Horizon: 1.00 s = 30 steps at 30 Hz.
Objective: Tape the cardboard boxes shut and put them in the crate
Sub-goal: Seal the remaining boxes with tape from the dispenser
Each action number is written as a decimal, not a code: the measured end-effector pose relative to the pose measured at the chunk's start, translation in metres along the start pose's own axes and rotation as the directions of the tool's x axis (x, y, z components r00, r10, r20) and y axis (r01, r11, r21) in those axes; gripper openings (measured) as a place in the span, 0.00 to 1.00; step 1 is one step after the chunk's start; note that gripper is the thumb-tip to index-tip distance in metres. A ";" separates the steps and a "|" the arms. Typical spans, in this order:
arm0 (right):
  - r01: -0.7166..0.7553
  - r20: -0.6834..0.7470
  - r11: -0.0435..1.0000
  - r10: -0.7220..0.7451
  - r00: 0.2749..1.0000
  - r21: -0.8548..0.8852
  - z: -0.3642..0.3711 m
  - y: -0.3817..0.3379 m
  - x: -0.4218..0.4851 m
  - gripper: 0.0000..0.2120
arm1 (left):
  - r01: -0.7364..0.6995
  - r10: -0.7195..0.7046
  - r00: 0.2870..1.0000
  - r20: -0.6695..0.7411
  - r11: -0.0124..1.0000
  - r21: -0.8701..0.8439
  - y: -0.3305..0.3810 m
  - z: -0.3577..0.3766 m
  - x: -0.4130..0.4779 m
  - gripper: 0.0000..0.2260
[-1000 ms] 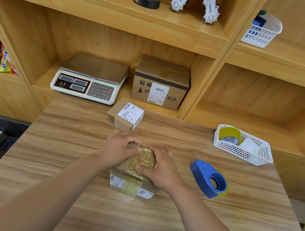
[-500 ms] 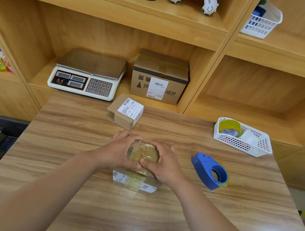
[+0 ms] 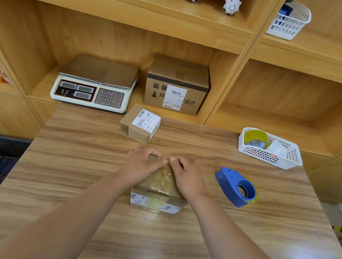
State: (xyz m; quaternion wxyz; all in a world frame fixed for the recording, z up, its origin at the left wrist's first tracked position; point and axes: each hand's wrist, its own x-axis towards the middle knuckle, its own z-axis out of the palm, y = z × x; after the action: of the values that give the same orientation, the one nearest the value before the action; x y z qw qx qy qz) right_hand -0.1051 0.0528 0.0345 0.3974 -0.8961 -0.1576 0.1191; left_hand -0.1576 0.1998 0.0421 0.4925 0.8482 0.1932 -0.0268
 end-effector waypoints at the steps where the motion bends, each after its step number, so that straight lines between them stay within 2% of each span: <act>1: -0.025 -0.022 1.000 0.025 0.999 0.006 0.002 -0.002 0.002 0.13 | 0.009 -0.007 0.999 -0.048 1.000 0.026 0.000 0.003 0.001 0.07; 5: -0.067 -0.029 0.997 0.068 0.997 0.033 -0.001 -0.010 0.006 0.07 | 0.017 -0.012 0.994 -0.111 0.999 0.041 -0.001 0.008 0.005 0.07; 11: -0.057 -0.026 0.996 0.059 0.998 0.075 -0.001 -0.005 0.012 0.09 | 0.047 -0.053 0.994 -0.098 0.996 -0.070 0.004 0.008 0.011 0.05; 14: 0.009 0.031 0.997 -0.011 0.999 0.075 -0.006 -0.002 0.011 0.07 | 0.060 -0.071 0.993 -0.089 0.991 -0.119 0.005 0.008 0.012 0.06; 16: 0.080 0.099 0.997 -0.080 0.992 0.009 -0.008 0.005 0.009 0.07 | 0.062 -0.073 0.993 -0.091 0.991 -0.122 0.004 0.008 0.011 0.06; 21: 0.200 0.265 0.956 -0.140 0.954 -0.215 -0.020 0.009 0.000 0.30 | 0.047 -0.058 0.993 -0.099 0.992 -0.118 0.001 0.008 0.011 0.06; 25: 0.173 0.311 0.861 -0.018 0.950 -0.478 -0.019 -0.006 -0.013 0.48 | 0.050 -0.062 0.992 -0.113 0.993 -0.103 0.001 0.008 0.011 0.06; 27: 0.155 0.294 0.818 0.018 0.956 -0.554 -0.015 -0.012 -0.017 0.52 | 0.051 -0.062 0.992 -0.114 0.994 -0.093 0.001 0.008 0.011 0.05; 30: 0.120 0.295 0.830 0.056 0.954 -0.545 -0.013 -0.015 -0.017 0.53 | 0.051 -0.063 0.993 -0.100 0.992 -0.114 0.002 0.008 0.010 0.05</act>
State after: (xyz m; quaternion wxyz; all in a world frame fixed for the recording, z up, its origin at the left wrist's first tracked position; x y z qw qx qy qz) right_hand -0.1194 0.0471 0.0556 0.0926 -0.9415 -0.2586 0.1954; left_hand -0.1464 0.1953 0.0369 0.5271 0.8140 0.2437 0.0138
